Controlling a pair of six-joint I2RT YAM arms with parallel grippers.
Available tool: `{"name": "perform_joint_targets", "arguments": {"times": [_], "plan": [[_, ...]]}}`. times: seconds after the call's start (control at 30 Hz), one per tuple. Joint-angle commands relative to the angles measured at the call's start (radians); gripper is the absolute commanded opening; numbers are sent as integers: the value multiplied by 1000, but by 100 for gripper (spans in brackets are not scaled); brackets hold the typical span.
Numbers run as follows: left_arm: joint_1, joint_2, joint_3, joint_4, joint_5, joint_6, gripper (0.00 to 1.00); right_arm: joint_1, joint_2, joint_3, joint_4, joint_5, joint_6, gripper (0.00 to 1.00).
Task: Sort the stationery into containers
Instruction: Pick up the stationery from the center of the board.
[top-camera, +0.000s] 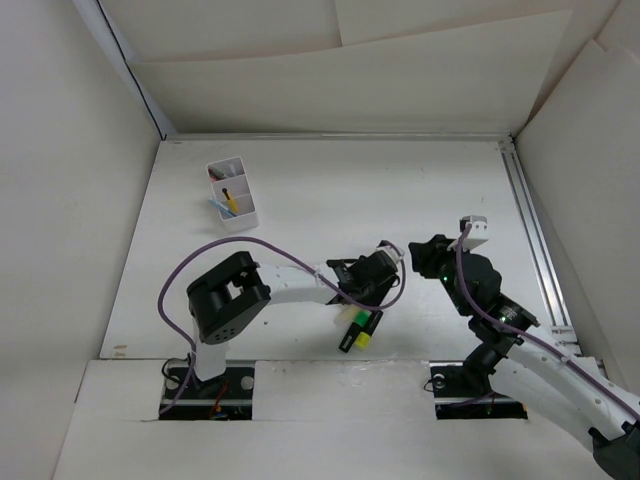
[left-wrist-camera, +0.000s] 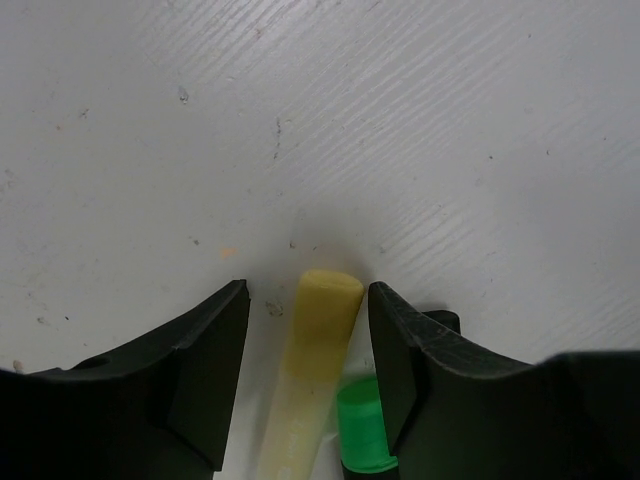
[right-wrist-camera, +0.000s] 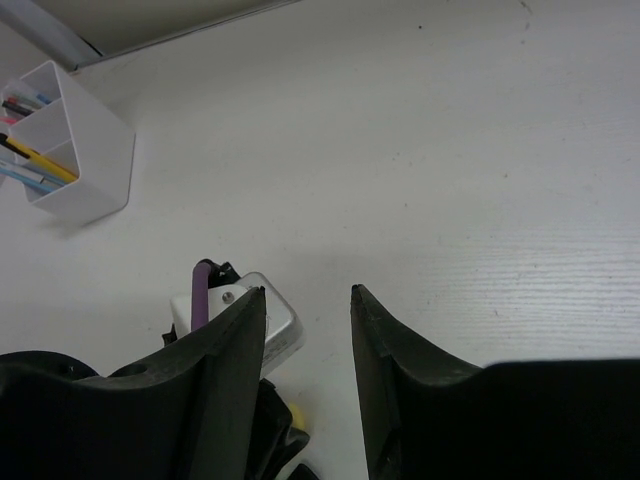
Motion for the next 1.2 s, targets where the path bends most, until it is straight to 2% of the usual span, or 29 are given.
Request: {"name": "perform_joint_targets", "arguments": {"times": [0.0, 0.07, 0.1, 0.2, 0.23, 0.33, 0.5, 0.63, 0.73, 0.8, 0.87, 0.97, 1.1, 1.17], "plan": [[0, 0, 38, -2, 26, 41, 46, -6, -11, 27, 15, 18, 7, 45], [0, 0, 38, -2, 17, 41, 43, -6, -11, 27, 15, 18, 7, 45], [0, 0, 38, -2, 17, 41, 36, -6, -11, 27, 15, 18, 7, 45], [0, 0, 38, -2, 7, 41, 23, -6, -20, 27, 15, 18, 7, 45], [0, 0, 38, -2, 7, 41, 11, -6, -20, 27, 15, 18, 7, 45], [0, 0, 29, 8, -21, 41, 0, -6, -20, 27, 15, 18, 7, 45], [0, -44, 50, -26, -122, 41, 0, -6, -20, 27, 15, -3, 7, 45], [83, -144, 61, -46, -191, -24, 0, -6, -9, 27, 24, -14, 7, 45], [208, -231, 7, 7, -214, -132, 0, -6, -9, 27, 24, -14, 7, 45], [332, -332, -40, 110, -144, -185, 0, -15, -9, 18, 34, -23, 7, 45], [438, -421, -102, 165, -154, -263, 0, -15, -9, 18, 34, -34, 7, 45], [562, -509, -146, 254, -229, -338, 0, -15, 0, 18, 43, -48, 7, 46], [655, -570, -160, 334, -398, -338, 0, -15, 0, 18, 43, -66, 7, 46], [681, -571, -131, 391, -507, -280, 0, -15, 0, 18, 43, -66, 7, 46]]}}
